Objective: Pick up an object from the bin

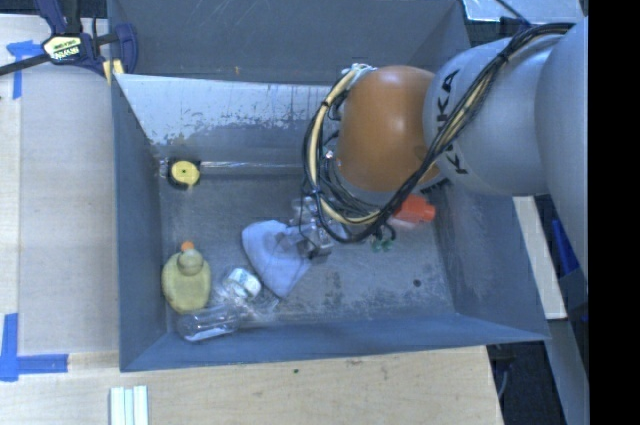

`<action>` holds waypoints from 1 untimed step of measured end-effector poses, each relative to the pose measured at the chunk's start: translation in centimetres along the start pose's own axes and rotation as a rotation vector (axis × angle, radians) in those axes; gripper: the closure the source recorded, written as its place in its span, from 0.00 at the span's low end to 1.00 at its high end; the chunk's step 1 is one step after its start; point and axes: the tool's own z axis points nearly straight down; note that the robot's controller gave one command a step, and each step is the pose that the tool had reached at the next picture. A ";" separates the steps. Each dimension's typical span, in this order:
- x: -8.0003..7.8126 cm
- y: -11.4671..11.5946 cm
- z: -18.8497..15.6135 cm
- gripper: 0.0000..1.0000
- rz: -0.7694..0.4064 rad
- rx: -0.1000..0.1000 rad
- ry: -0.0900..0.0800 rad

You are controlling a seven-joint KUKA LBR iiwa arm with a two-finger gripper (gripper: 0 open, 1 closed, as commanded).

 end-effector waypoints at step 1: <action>-0.2 0.0 -2.4 1.00 0.000 0.001 -0.006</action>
Offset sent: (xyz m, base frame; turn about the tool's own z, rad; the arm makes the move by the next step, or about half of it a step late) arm -0.0001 0.0001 0.0115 0.0000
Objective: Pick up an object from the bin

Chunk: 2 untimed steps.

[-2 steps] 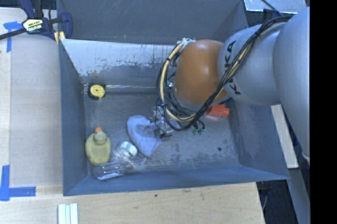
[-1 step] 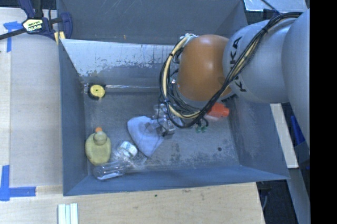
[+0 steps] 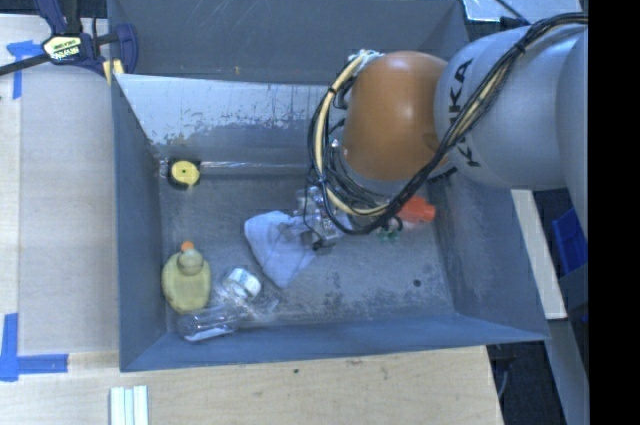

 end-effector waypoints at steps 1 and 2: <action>-0.1 0.0 -1.4 1.00 0.000 0.000 -0.003; 0.0 0.0 -2.8 1.00 0.000 0.000 -0.001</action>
Offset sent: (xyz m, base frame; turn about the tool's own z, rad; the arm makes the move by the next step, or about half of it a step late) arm 0.0000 -0.0001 0.0570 0.0000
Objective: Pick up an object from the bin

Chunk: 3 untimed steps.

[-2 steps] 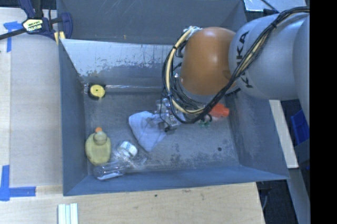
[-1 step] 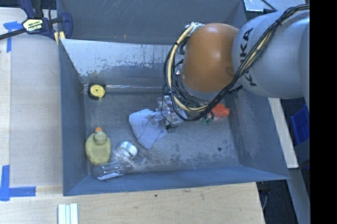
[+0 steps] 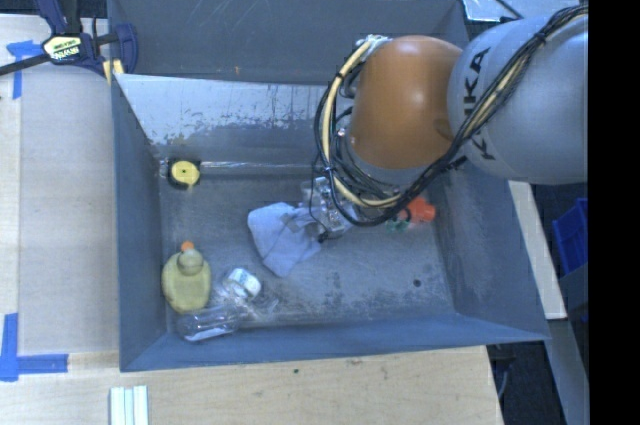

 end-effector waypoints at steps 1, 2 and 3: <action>0.0 0.0 -1.3 1.00 0.000 0.000 -0.001; -0.1 0.0 -2.5 1.00 0.000 0.000 -0.004; -0.1 0.0 -3.3 1.00 0.000 0.001 -0.005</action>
Offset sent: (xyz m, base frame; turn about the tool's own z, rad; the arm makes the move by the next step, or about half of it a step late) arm 0.0000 0.0000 0.0012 0.0000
